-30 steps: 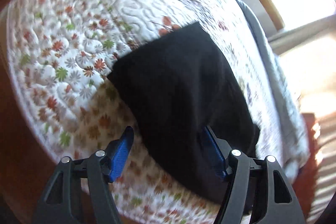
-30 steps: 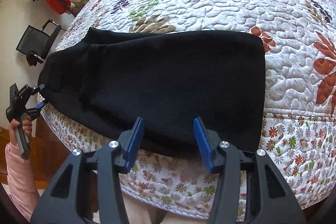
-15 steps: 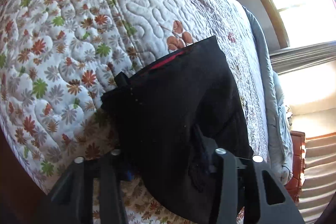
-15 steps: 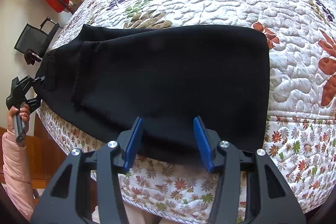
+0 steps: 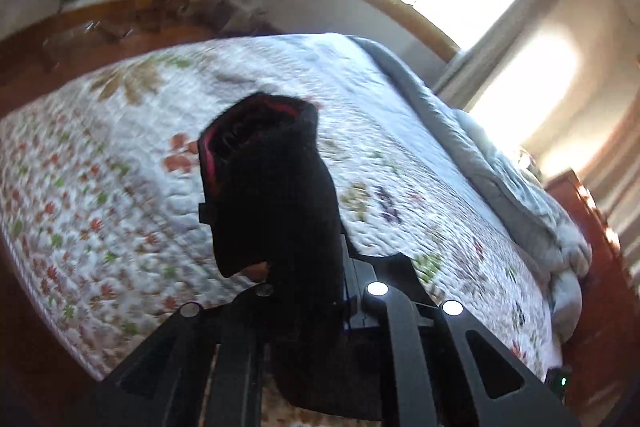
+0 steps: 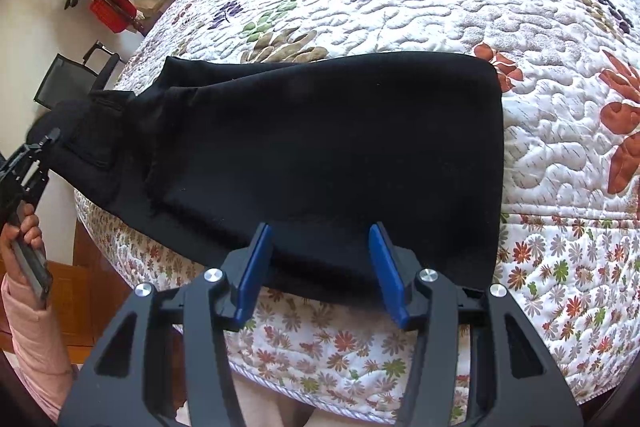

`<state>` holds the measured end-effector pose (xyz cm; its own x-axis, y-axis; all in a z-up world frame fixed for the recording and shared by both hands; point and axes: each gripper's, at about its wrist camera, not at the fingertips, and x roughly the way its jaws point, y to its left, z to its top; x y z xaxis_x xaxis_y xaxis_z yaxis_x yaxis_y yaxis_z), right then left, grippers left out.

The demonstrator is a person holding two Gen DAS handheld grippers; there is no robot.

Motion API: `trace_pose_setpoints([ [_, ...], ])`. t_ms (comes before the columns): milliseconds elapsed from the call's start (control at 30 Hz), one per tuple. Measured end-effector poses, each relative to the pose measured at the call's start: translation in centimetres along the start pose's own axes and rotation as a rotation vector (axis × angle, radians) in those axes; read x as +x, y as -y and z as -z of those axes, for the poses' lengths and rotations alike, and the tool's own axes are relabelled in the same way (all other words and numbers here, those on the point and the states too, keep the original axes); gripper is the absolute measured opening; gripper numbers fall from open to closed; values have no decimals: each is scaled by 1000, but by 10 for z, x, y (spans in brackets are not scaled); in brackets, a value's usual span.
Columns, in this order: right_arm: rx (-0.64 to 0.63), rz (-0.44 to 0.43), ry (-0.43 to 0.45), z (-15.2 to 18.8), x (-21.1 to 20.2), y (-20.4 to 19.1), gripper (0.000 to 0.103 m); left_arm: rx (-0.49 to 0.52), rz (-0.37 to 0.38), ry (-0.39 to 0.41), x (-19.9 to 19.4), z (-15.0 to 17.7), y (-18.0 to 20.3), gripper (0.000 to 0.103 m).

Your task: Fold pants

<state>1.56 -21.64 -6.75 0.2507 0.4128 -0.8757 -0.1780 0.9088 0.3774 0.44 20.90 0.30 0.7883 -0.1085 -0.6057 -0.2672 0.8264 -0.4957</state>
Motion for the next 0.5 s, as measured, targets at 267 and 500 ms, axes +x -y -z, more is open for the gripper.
trace_pose_setpoints([
  [267, 18, -9, 10, 2, -4, 9, 51, 286, 65, -48, 3, 40, 87, 13],
  [500, 30, -12, 13, 3, -6, 13, 53, 394, 130, -210, 30, 81, 121, 23],
])
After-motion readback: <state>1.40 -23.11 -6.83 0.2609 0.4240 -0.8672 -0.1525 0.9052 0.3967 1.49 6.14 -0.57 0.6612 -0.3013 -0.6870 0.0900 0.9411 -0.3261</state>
